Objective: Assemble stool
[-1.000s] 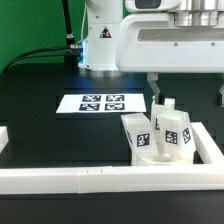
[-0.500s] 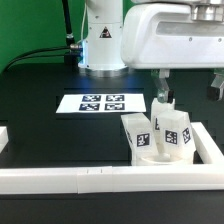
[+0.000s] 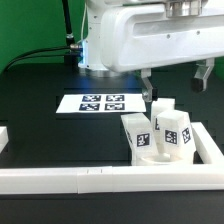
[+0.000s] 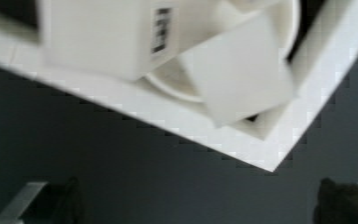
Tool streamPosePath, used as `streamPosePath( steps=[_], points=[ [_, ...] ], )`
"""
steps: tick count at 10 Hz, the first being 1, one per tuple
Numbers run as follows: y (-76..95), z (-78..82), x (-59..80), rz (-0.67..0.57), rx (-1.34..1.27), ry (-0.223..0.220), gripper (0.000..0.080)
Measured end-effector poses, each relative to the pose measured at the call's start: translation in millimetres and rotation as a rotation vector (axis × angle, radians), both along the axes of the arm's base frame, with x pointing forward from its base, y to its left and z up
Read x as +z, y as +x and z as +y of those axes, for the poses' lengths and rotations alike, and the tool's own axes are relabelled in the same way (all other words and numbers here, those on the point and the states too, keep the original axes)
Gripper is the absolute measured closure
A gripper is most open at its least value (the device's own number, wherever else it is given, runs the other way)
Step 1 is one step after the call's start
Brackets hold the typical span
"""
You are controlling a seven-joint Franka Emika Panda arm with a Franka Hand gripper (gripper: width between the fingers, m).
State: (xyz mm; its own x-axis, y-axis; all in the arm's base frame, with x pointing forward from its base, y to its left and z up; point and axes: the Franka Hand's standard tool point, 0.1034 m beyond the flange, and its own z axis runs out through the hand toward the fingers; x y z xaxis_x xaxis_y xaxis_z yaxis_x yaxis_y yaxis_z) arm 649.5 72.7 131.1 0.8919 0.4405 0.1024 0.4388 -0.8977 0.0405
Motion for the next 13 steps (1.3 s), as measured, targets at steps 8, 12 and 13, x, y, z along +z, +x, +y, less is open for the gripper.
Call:
streamPosePath(
  steps=[8,12,13],
  points=[
    [-1.5,32.6,-40.0,-0.033,-0.072,-0.007,0.0151],
    [-1.9,29.4,-41.9,-0.03,-0.075,-0.009,0.0151],
    [-7.1,23.5,-50.1,-0.013,-0.071,-0.015,0.0151]
  ],
)
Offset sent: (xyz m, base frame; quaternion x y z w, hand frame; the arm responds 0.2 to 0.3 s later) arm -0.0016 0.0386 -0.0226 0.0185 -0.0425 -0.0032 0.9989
